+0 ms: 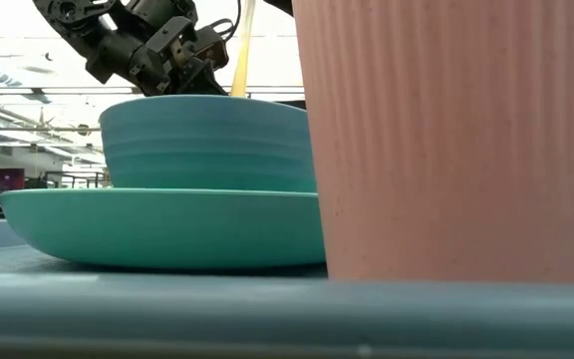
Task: Set up tray
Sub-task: Put the light green knife on top of the orange napkin to the bottom of the orange spoon
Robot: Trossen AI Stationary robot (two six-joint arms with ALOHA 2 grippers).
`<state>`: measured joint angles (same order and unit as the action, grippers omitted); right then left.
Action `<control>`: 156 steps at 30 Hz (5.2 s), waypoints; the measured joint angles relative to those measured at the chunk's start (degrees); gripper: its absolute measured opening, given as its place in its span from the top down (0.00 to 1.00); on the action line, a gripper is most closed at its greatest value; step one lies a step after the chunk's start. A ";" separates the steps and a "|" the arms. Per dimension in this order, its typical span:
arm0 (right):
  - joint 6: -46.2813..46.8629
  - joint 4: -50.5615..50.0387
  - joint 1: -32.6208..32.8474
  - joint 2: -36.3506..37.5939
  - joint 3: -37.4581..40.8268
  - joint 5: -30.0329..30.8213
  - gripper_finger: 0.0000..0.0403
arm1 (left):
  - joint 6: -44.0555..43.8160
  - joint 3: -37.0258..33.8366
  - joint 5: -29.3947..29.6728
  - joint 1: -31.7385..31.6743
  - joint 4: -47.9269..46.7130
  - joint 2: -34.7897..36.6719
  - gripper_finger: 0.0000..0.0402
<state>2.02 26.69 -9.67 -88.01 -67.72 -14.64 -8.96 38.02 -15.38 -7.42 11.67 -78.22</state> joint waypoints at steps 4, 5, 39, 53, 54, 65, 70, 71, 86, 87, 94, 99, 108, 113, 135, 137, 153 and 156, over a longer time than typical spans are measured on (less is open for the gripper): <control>-0.08 0.03 0.00 0.00 0.00 -0.02 1.00 | -0.09 0.00 0.44 0.04 -0.04 0.00 0.79; -0.01 0.03 0.00 0.00 0.00 -0.02 1.00 | -0.14 0.00 0.46 0.04 -0.05 0.00 0.79; 2.05 -1.00 -0.48 0.00 0.00 6.21 1.00 | -1.99 0.02 16.09 0.11 -7.43 0.00 0.78; 5.89 -1.68 -0.37 0.00 0.00 12.91 1.00 | 1.29 0.02 49.85 9.91 -10.00 0.00 0.78; 5.90 -1.67 -0.37 0.00 0.00 13.47 1.00 | 1.32 0.02 52.62 10.87 -9.98 0.00 0.78; 12.97 12.07 -0.42 0.00 3.86 16.31 1.00 | 7.11 0.02 82.38 20.39 -7.36 0.00 0.78; 15.30 17.51 -0.42 0.00 4.13 16.54 1.00 | 15.72 0.02 90.46 22.91 -2.99 0.00 0.78; 15.32 18.08 -0.42 0.00 4.13 16.96 1.00 | 17.87 0.02 91.82 23.35 -1.82 0.00 0.78; 17.94 22.05 -3.51 0.00 4.15 17.79 1.00 | 35.99 0.04 96.54 24.56 10.77 0.02 0.78; 17.94 21.77 -3.58 0.00 4.15 17.79 1.00 | 34.86 0.04 96.91 24.14 10.85 0.02 0.78; 18.55 22.23 -3.90 0.00 4.15 17.80 1.00 | 38.86 0.07 98.42 23.41 19.37 0.02 0.78; 21.62 24.85 -5.39 0.00 4.17 17.56 1.00 | 50.84 0.07 96.21 23.30 26.97 0.04 0.78; 30.46 28.36 -8.45 0.07 4.17 17.55 1.00 | 57.96 0.07 93.16 21.15 27.54 0.02 0.78; 31.79 26.23 -9.80 -0.01 4.20 16.38 1.00 | 59.66 0.07 88.22 20.83 27.42 0.02 0.78; 43.93 21.89 -15.51 0.02 4.22 11.24 1.00 | 69.30 0.07 80.46 17.55 30.12 0.02 0.37; 44.01 21.40 -15.74 0.02 4.22 10.75 1.00 | 68.84 0.07 79.10 17.37 31.02 0.02 0.37; 41.27 22.20 -14.46 -0.01 4.22 19.39 1.00 | 69.10 0.09 70.87 14.96 37.62 -4.52 0.37; 41.18 22.28 -13.58 -0.67 4.22 19.09 1.00 | 70.06 1.20 70.89 14.09 38.55 -5.90 0.37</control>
<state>43.20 48.97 -23.26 -88.68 -63.51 4.45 61.10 39.22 55.51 6.67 50.22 -84.11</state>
